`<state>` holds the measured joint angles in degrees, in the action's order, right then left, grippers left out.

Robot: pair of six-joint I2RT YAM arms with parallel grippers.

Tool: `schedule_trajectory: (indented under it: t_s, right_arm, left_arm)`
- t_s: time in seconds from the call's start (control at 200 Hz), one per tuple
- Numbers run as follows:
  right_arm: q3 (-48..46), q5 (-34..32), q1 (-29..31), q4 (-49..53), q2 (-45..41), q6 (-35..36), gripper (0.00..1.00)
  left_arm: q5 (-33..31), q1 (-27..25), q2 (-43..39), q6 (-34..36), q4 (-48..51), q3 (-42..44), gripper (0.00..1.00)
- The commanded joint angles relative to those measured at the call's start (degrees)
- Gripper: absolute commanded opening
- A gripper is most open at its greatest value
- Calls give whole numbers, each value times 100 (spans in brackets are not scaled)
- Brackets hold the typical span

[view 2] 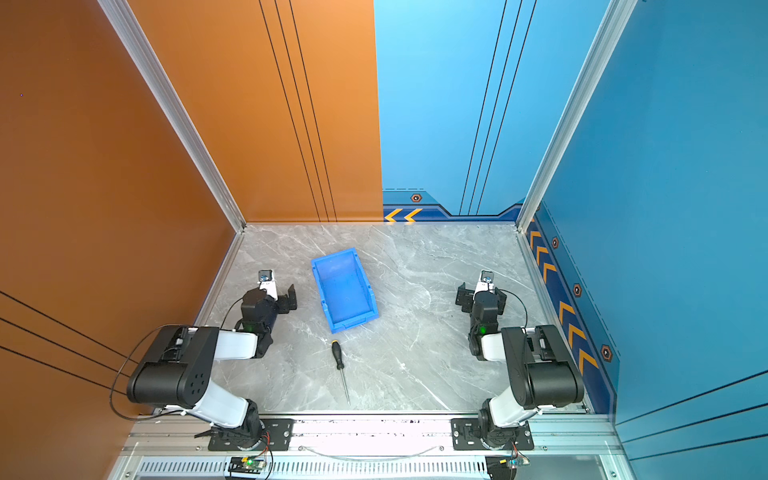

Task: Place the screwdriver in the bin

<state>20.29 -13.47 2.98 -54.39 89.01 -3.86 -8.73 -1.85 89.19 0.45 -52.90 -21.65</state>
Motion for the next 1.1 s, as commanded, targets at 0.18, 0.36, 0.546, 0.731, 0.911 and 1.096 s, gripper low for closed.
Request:
schedule_trajectory:
  t_s: [0.18, 0.36, 0.546, 0.731, 0.911, 1.096]
  right_arm:
    - [46, 85, -43, 103, -42, -45, 100]
    - [45, 116, -60, 97, -41, -62, 100]
    - [45, 109, -55, 102, -37, -57, 100]
    - [37, 108, -61, 96, -42, -55, 100]
    - [399, -255, -18, 1264, -584, -158, 100]
    - [642, -127, 90, 1998, -1042, 2, 100]
  left_arm:
    - [-14, -18, 35, 34, 30, -30, 98]
    - [1, -13, 33, 30, 35, -18, 98]
    - [21, -1, 34, 25, 37, -20, 98]
    - [29, 0, 20, 21, 27, -8, 98]
    - [-210, -9, -196, -35, 52, 62, 98]
    - [-357, -8, -698, -97, 508, 57, 98]
